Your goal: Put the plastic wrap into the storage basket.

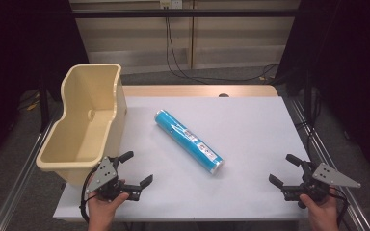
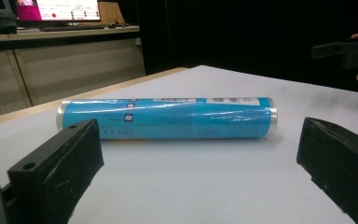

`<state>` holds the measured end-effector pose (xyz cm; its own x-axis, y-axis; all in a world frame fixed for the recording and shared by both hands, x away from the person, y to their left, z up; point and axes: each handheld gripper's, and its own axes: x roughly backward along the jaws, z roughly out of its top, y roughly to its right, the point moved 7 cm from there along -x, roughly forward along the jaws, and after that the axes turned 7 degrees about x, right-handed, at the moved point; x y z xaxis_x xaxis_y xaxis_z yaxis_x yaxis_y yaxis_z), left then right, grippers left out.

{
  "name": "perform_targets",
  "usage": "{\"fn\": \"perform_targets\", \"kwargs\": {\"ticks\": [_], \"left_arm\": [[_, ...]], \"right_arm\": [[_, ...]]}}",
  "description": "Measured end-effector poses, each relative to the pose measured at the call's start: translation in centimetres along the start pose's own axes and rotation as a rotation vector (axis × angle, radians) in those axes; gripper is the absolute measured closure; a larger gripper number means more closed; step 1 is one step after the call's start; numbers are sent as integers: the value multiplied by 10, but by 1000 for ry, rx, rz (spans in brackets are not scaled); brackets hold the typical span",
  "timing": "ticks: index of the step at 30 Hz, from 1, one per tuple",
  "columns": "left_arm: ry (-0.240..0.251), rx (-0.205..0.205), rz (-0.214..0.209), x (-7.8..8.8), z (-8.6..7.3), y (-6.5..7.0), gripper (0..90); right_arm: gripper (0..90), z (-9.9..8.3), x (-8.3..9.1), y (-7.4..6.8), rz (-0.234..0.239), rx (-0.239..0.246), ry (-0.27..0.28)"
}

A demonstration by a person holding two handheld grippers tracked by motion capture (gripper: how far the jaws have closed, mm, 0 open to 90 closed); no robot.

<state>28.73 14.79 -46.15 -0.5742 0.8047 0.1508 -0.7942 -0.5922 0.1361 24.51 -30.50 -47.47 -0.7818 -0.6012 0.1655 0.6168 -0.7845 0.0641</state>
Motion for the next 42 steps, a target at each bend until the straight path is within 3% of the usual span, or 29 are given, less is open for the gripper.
{"fn": "perform_targets", "kwargs": {"ticks": [10, 20, 27, 37, 42], "left_arm": [[-12, -11, -10, -11, 0, 1, 0], [5, 16, -31, -27, 6, 3, 0], [15, 8, -31, -31, 10, 1, 0], [6, -7, -36, -50, 13, -2, 0], [-24, -17, -27, -62, 14, -7, 8]], "right_arm": [[6, -1, 0, -2, 9, -2, -7], [8, 0, -3, -4, 23, 4, -7], [9, 0, -3, -5, 26, 10, -4], [11, 1, -3, -7, 37, 26, -6], [16, 1, -3, -10, 48, 34, -10]]}}
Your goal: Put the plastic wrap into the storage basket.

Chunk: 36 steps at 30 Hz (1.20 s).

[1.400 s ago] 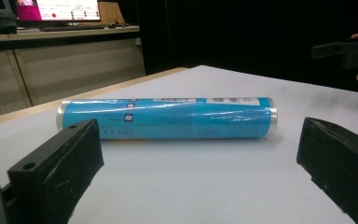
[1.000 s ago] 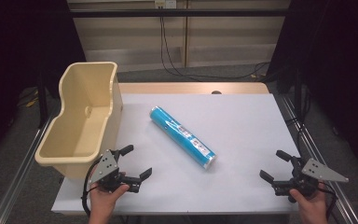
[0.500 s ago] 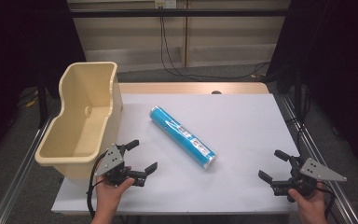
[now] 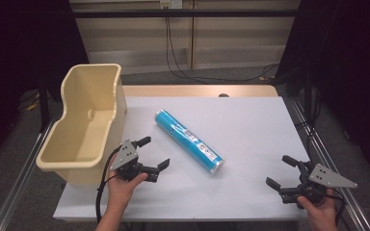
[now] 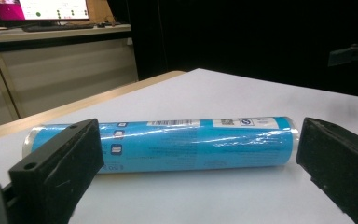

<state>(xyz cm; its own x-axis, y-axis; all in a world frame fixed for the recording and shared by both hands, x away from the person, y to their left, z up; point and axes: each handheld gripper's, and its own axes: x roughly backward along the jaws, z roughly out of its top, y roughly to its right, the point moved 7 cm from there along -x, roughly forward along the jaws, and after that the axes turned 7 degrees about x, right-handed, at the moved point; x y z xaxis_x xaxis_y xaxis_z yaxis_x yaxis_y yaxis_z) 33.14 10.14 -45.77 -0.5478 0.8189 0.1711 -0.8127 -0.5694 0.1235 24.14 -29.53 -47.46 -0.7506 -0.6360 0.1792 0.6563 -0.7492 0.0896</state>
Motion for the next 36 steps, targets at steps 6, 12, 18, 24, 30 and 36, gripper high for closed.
{"fn": "perform_targets", "kwargs": {"ticks": [6, 12, 18, 24, 30, 36], "left_arm": [[-31, -1, 14, -16, -1, -6, 10], [-84, 9, 9, -34, -7, -13, 21], [-123, 10, 25, -46, -6, -20, 21], [-144, -2, 12, -56, 2, -21, 23], [-189, -13, -14, -72, 9, -21, 23], [-227, -38, -29, -85, 15, -21, 23]], "right_arm": [[16, 0, 0, 0, 7, 0, -1], [16, 1, 0, -2, 15, 9, 1], [20, 0, -1, -3, 21, 14, -8], [20, 0, -2, -4, 28, 16, -11], [20, -1, -2, -5, 34, 23, -21], [20, -2, -3, -6, 41, 25, -30]]}}
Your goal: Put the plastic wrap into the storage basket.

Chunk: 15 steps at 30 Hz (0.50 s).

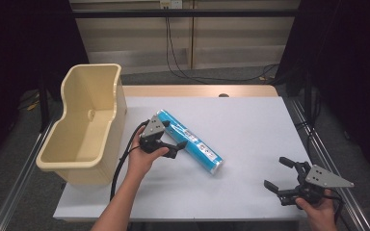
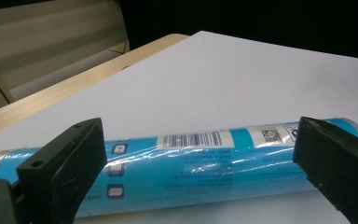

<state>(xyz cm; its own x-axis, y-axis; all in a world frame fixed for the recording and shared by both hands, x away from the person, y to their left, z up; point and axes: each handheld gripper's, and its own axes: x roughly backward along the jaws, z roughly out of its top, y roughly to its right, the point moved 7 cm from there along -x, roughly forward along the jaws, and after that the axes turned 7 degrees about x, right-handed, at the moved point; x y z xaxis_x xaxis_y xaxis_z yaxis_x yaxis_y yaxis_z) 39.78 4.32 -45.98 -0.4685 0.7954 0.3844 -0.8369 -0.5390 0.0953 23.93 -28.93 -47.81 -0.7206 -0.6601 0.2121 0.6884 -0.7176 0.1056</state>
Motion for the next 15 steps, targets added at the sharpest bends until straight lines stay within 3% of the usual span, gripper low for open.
{"fn": "perform_targets", "kwargs": {"ticks": [12, 15], "left_arm": [[-111, -22, -30, -21, 6, -1, 23], [-120, -19, -42, -24, 7, 0, 23]], "right_arm": [[23, -1, 0, 0, 12, 10, -4], [23, 0, 0, -1, 13, 8, -4]]}}
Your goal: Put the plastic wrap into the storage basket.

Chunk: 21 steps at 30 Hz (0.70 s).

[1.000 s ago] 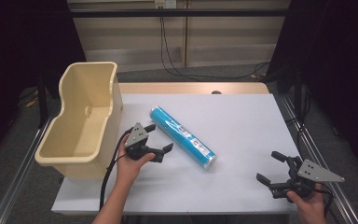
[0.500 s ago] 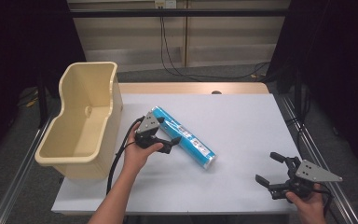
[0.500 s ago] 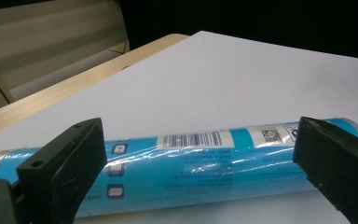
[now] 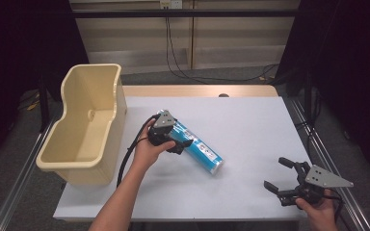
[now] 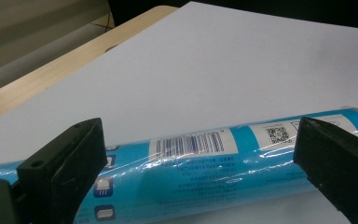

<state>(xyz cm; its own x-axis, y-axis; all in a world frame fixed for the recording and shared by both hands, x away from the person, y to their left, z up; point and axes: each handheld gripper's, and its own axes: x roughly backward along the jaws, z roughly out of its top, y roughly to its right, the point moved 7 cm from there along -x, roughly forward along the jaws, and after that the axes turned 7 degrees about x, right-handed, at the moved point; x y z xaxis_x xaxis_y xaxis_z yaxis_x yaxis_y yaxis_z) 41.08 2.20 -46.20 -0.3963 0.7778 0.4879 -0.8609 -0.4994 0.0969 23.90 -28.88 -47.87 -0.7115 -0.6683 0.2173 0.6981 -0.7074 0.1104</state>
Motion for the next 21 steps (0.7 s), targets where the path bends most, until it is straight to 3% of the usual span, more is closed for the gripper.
{"fn": "perform_targets", "kwargs": {"ticks": [21], "left_arm": [[-181, -48, -53, -19, 0, 1, 23]], "right_arm": [[27, -1, 0, -1, 14, 9, -14]]}}
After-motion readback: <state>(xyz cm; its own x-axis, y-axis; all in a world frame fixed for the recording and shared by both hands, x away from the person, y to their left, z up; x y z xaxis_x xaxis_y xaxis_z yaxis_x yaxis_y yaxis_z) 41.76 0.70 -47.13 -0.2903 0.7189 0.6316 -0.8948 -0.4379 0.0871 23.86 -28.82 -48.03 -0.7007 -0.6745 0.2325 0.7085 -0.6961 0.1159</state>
